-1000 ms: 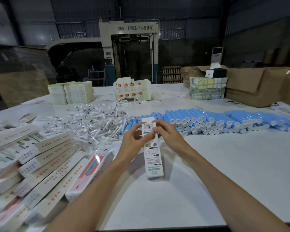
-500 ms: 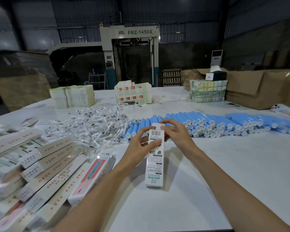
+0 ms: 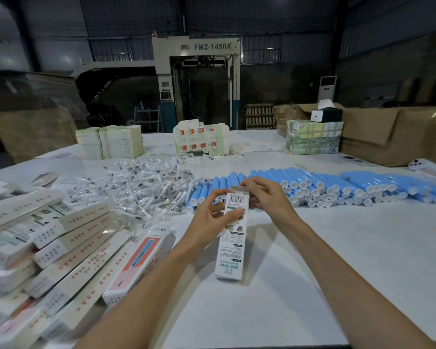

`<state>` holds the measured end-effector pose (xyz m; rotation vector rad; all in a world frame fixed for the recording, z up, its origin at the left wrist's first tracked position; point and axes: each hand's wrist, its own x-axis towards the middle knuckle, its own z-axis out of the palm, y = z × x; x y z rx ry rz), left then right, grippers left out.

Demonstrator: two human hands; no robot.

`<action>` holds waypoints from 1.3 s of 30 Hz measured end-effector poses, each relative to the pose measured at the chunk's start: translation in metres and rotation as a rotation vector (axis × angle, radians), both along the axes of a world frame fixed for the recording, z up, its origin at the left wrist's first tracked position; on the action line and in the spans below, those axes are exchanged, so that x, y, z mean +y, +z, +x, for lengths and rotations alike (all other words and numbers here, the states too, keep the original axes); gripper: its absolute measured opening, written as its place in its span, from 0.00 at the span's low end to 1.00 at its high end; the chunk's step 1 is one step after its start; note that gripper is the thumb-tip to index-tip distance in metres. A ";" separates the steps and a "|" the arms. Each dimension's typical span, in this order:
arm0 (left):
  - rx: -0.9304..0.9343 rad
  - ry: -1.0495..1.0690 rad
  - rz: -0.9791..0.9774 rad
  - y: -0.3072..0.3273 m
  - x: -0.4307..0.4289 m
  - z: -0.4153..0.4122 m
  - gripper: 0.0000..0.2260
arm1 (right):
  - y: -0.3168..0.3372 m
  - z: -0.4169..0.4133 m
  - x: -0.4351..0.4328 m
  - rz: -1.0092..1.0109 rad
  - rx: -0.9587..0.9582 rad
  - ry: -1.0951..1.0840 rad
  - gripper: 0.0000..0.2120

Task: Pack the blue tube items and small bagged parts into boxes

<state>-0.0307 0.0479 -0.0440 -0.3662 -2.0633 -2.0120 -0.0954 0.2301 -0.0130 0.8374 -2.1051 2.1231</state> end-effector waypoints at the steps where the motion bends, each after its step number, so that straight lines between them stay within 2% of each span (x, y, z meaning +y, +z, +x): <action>1: -0.002 -0.003 -0.002 0.000 0.000 0.000 0.20 | 0.000 0.000 -0.001 -0.020 -0.026 -0.004 0.09; 8: 0.019 0.026 -0.025 0.003 -0.001 0.002 0.21 | 0.006 0.002 -0.003 -0.141 -0.194 0.112 0.07; 20: 0.029 -0.013 -0.100 0.004 -0.002 0.004 0.30 | 0.006 -0.002 0.000 -0.142 -0.368 0.066 0.09; 28: 0.045 -0.070 -0.193 0.006 -0.002 0.007 0.33 | 0.008 -0.004 0.008 -0.128 -0.393 0.002 0.04; 33: 0.062 -0.020 -0.136 0.005 0.002 0.003 0.30 | 0.012 -0.002 0.009 -0.227 -0.429 0.112 0.12; 36: 0.060 -0.002 -0.121 0.004 0.000 0.003 0.31 | 0.012 0.001 0.005 -0.266 -0.434 0.153 0.10; 39: 0.053 0.018 -0.128 0.003 0.000 0.003 0.29 | 0.010 0.001 0.004 -0.330 -0.496 0.165 0.13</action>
